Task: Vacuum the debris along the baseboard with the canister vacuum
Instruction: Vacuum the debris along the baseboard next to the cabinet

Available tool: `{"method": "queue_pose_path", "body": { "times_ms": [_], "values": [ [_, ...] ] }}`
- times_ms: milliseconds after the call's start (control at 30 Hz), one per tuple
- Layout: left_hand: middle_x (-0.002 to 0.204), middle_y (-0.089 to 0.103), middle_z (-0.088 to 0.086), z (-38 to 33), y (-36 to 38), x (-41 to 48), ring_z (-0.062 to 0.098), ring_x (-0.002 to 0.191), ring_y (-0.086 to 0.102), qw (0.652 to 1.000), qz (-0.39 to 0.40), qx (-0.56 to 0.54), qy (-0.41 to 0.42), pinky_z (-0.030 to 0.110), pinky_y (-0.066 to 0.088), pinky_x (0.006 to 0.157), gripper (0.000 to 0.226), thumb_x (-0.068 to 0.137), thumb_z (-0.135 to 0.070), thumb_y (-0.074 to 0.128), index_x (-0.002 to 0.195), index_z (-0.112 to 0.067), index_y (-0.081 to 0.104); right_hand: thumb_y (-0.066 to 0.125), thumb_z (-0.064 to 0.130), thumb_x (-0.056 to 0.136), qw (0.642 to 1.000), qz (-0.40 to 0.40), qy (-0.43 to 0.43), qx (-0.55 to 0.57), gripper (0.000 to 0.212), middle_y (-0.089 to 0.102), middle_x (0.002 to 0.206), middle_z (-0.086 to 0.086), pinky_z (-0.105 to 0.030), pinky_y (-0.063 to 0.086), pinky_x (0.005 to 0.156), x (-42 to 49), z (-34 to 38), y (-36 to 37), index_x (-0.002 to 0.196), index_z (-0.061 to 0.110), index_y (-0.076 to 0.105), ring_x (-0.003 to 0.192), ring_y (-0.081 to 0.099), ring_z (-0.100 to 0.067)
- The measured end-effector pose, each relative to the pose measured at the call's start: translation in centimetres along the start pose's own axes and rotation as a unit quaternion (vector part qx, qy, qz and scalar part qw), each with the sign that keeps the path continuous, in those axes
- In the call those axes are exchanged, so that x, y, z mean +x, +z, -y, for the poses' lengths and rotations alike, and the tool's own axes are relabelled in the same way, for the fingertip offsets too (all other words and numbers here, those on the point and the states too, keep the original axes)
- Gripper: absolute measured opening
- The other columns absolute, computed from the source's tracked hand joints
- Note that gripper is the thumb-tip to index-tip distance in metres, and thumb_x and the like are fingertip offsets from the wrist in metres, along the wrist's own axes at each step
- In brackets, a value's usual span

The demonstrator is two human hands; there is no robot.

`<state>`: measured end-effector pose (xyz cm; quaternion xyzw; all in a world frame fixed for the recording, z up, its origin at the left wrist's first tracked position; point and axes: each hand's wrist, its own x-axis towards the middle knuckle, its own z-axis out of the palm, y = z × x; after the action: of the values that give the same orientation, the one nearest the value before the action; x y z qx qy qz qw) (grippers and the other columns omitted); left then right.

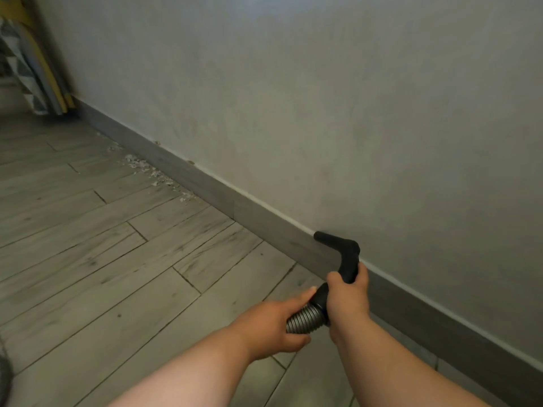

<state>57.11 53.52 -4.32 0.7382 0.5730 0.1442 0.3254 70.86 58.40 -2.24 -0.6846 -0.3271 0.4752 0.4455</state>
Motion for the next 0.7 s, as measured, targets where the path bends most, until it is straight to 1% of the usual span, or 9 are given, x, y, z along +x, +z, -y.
{"method": "queue_pose_path", "body": {
  "times_ms": [100,167,233,267,367,433,500,567,700],
  "values": [
    [0.115,0.062,-0.002,-0.2,0.1,-0.2,0.014,0.094,0.058,1.000,0.000,0.008,0.000,0.021,0.045,0.081,0.083,0.085,-0.042,0.063,0.144,-0.059,0.006,0.051,0.014,0.095,1.000,0.004,0.009,0.029,0.070,0.055,0.107,-0.008,-0.036,0.048,0.065,-0.3,0.0,-0.4,0.151,0.043,0.020,0.077,0.058,-0.026],
    [0.113,0.063,-0.003,0.2,0.0,-0.6,0.013,0.092,0.059,1.000,-0.006,0.002,-0.002,0.021,0.047,0.078,0.083,0.084,-0.043,0.064,0.141,-0.062,0.006,0.051,0.014,0.096,0.999,0.008,0.015,0.050,0.070,0.056,0.102,-0.005,-0.033,0.048,0.060,-0.6,-0.4,-0.1,0.151,0.045,0.019,0.077,0.059,-0.026],
    [0.112,0.064,-0.003,0.8,-0.1,-1.1,0.009,0.085,0.055,1.000,-0.009,0.010,-0.007,0.018,0.041,0.073,0.083,0.085,-0.042,0.064,0.142,-0.061,0.006,0.051,0.015,0.096,0.998,0.010,0.022,0.060,0.071,0.055,0.098,-0.001,-0.031,0.047,0.057,-0.9,-1.0,0.5,0.150,0.046,0.017,0.077,0.059,-0.025],
    [0.112,0.064,-0.003,1.2,-0.1,-1.4,0.009,0.084,0.054,1.000,-0.008,0.019,-0.013,0.017,0.039,0.072,0.084,0.085,-0.042,0.064,0.142,-0.061,0.006,0.051,0.015,0.096,0.998,0.012,0.027,0.062,0.072,0.055,0.101,-0.002,-0.030,0.047,0.056,-1.0,-1.4,0.8,0.150,0.046,0.017,0.078,0.059,-0.025],
    [0.115,0.064,-0.002,2.4,0.1,-2.2,0.014,0.094,0.060,0.999,-0.009,0.031,-0.030,0.017,0.041,0.075,0.085,0.084,-0.045,0.064,0.142,-0.061,0.004,0.051,0.016,0.096,0.996,0.025,0.045,0.067,0.072,0.053,0.114,-0.008,-0.028,0.046,0.055,-1.3,-2.5,2.0,0.150,0.046,0.016,0.078,0.059,-0.025],
    [0.118,0.063,-0.002,3.1,0.2,-2.4,0.015,0.098,0.061,0.999,-0.007,0.022,-0.043,0.019,0.046,0.080,0.084,0.084,-0.044,0.064,0.142,-0.061,0.005,0.051,0.016,0.096,0.995,0.031,0.056,0.071,0.072,0.052,0.119,-0.010,-0.028,0.045,0.054,-1.2,-3.0,2.8,0.150,0.047,0.015,0.079,0.059,-0.026],
    [0.119,0.063,-0.002,3.7,0.2,-2.3,0.015,0.098,0.061,0.998,-0.006,0.014,-0.053,0.022,0.049,0.083,0.085,0.085,-0.043,0.064,0.142,-0.061,0.005,0.052,0.016,0.096,0.995,0.032,0.063,0.069,0.072,0.052,0.122,-0.011,-0.028,0.045,0.054,-0.9,-3.3,3.4,0.150,0.047,0.016,0.078,0.059,-0.025],
    [0.117,0.063,-0.002,4.2,0.3,-1.8,0.013,0.093,0.060,0.998,-0.003,0.013,-0.057,0.020,0.047,0.077,0.084,0.085,-0.043,0.064,0.143,-0.059,0.005,0.053,0.017,0.095,0.995,0.029,0.071,0.062,0.072,0.052,0.121,-0.011,-0.028,0.046,0.054,-0.5,-3.5,3.9,0.150,0.048,0.016,0.078,0.059,-0.025],
    [0.108,0.062,-0.005,5.4,0.5,-0.7,0.003,0.073,0.056,0.997,0.014,-0.026,-0.070,0.012,0.042,0.062,0.083,0.086,-0.041,0.064,0.142,-0.060,0.007,0.053,0.019,0.096,0.994,0.031,0.095,0.046,0.072,0.053,0.119,-0.012,-0.032,0.050,0.057,1.0,-3.9,4.8,0.149,0.049,0.016,0.080,0.060,-0.027]
  ]
}}
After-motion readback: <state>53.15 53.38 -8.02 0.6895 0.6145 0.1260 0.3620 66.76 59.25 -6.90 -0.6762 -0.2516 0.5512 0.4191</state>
